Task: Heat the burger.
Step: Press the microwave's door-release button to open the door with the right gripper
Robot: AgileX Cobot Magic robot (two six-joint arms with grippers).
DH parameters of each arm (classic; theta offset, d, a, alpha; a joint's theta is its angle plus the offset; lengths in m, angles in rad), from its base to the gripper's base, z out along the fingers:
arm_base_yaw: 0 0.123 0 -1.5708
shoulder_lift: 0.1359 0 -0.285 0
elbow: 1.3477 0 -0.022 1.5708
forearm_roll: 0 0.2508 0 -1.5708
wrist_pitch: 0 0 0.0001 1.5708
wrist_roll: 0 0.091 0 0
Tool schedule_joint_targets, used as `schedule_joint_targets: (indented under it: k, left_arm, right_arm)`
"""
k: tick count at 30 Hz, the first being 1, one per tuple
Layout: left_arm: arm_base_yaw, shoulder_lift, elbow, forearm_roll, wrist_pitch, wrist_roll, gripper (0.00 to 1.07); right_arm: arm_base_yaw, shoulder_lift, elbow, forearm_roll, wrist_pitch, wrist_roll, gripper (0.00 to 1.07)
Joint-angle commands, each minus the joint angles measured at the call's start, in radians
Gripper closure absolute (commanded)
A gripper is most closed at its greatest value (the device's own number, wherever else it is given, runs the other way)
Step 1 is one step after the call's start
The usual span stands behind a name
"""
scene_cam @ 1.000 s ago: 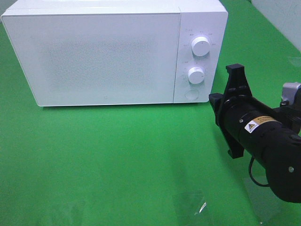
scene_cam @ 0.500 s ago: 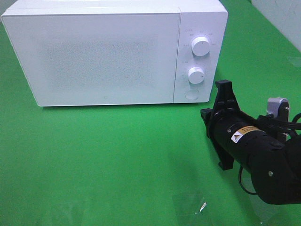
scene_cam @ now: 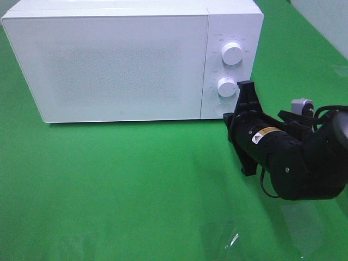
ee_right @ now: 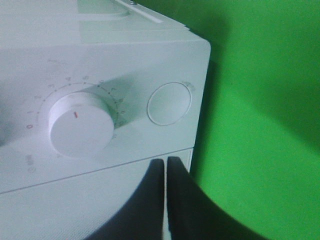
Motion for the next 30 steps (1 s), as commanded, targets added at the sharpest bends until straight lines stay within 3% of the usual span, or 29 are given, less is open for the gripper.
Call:
schedule_joint_targets:
  k: [1, 11, 30]
  left_arm:
    - [-0.003, -0.011, 0.002, -0.004, -0.013, 0.002, 0.06]
    - [-0.003, -0.011, 0.002, -0.004, -0.013, 0.002, 0.06]
    - [-0.003, -0.011, 0.002, -0.004, -0.013, 0.002, 0.06]
  right_arm:
    - [-0.019, 0.016, -0.029, -0.018, 0.034, 0.003, 1.07]
    - [-0.083, 0.072, -0.122, -0.044, 0.080, 0.004, 1.07]
    - [-0.121, 0.180, -0.238, -0.065, 0.091, 0.010, 1.07]
